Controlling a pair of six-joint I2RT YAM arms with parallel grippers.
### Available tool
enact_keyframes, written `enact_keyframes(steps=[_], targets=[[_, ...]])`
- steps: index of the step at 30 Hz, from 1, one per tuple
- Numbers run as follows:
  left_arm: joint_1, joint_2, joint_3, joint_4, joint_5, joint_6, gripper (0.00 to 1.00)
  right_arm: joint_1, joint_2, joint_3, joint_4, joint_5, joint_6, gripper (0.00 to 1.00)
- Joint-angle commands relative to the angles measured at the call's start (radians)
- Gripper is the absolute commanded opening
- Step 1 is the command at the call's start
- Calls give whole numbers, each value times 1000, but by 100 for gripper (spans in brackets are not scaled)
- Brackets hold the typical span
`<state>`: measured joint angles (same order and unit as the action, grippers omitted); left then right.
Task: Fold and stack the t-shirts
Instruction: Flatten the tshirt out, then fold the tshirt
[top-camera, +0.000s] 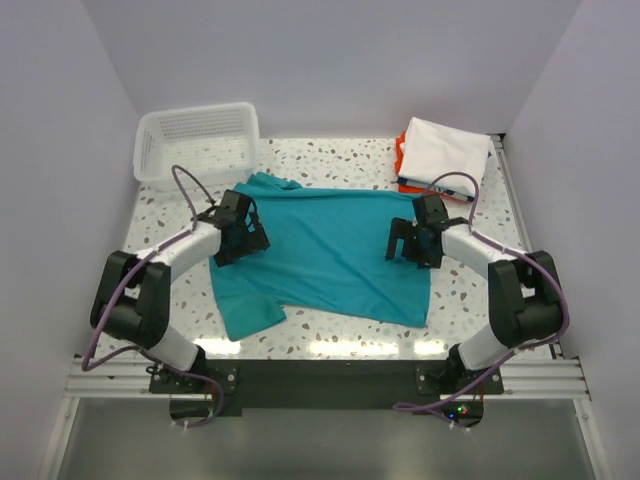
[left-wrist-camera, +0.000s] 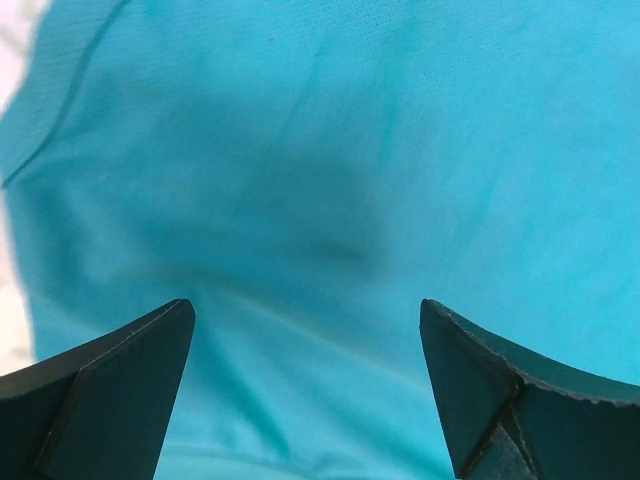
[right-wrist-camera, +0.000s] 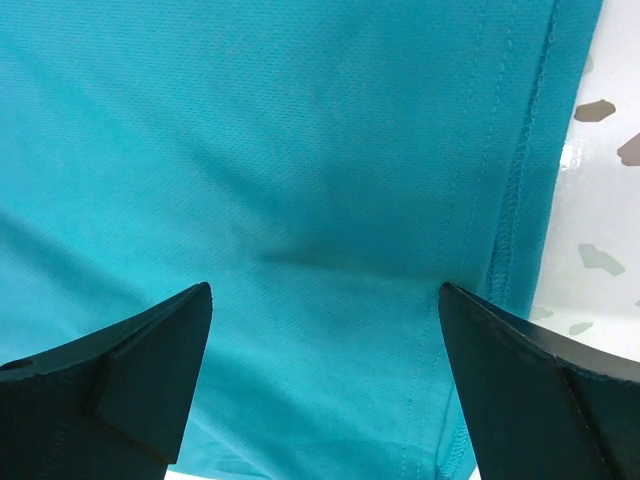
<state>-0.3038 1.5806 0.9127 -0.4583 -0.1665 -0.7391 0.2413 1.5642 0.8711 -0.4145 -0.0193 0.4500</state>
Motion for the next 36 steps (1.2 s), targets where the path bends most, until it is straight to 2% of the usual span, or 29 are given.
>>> enact_keyframes(steps=[1, 6, 12, 21, 24, 27, 28, 30, 31, 33, 34, 36], targets=[[-14, -161, 19, -97, -50, -34, 100, 0, -70, 57, -13, -45, -16, 99], [-47, -379, -119, -311, -48, -191, 100, -2, -177, 55, -58, -44, -11, 99], [-106, -563, -366, -381, 62, -339, 100, -2, -233, 36, -87, -28, -5, 99], [-172, -631, -448, -382, 101, -424, 100, -2, -211, 23, -66, -64, -5, 99], [-175, -607, -469, -356, 101, -431, 94, 0, -227, 16, -66, -57, -5, 99], [-179, -585, -468, -352, 99, -430, 74, 0, -236, 17, -73, -44, -11, 99], [-179, -587, -469, -347, 99, -433, 62, -2, -239, 19, -75, -44, -10, 99], [-181, -593, -475, -341, 88, -434, 52, -2, -242, 16, -78, -41, -10, 99], [-181, -591, -475, -339, 85, -436, 42, -2, -245, 16, -78, -38, -10, 99], [-181, -585, -474, -336, 76, -431, 33, 0, -245, 16, -86, -36, -11, 99], [-181, -581, -474, -336, 78, -428, 23, 0, -248, 16, -90, -34, -11, 99], [-181, -573, -469, -338, 81, -422, 10, 0, -257, 16, -109, -28, -11, 99]])
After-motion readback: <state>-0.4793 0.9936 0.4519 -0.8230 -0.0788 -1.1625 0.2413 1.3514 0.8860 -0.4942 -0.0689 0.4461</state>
